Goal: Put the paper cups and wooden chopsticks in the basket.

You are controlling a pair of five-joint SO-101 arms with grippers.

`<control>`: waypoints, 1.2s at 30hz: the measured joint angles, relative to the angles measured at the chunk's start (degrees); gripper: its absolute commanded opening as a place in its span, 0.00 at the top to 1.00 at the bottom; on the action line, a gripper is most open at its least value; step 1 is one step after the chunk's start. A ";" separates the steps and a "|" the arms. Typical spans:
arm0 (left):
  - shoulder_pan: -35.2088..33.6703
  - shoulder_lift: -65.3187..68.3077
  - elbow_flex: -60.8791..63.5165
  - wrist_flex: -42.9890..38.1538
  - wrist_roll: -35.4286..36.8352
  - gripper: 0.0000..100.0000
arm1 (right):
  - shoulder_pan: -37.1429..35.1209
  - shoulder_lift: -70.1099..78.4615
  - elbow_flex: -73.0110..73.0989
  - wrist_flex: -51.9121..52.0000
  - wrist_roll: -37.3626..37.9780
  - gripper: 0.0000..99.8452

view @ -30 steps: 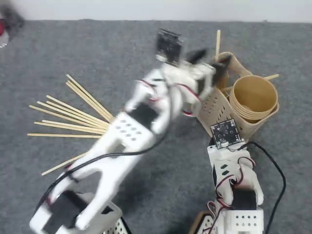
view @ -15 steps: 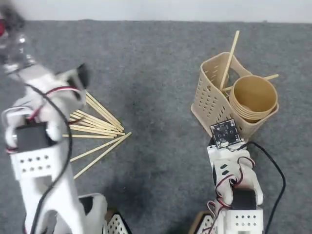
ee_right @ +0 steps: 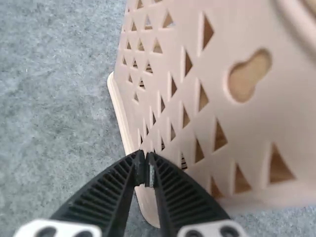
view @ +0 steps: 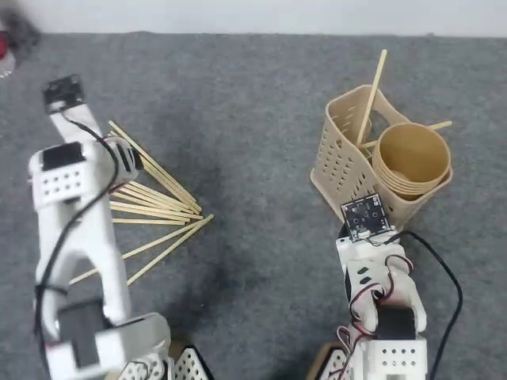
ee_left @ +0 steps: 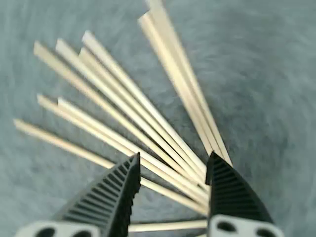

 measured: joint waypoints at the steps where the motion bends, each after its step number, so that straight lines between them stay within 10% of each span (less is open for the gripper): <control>1: 0.00 2.99 -1.49 0.00 4.31 0.80 | 0.00 0.00 0.00 0.00 0.00 0.99; 14: 0.09 35.69 -25.14 1.76 16.26 0.80 | 0.00 0.00 0.00 0.00 0.00 0.99; 36: 8.44 69.19 -78.15 28.92 25.58 0.80 | 0.00 0.00 0.00 0.00 0.00 0.99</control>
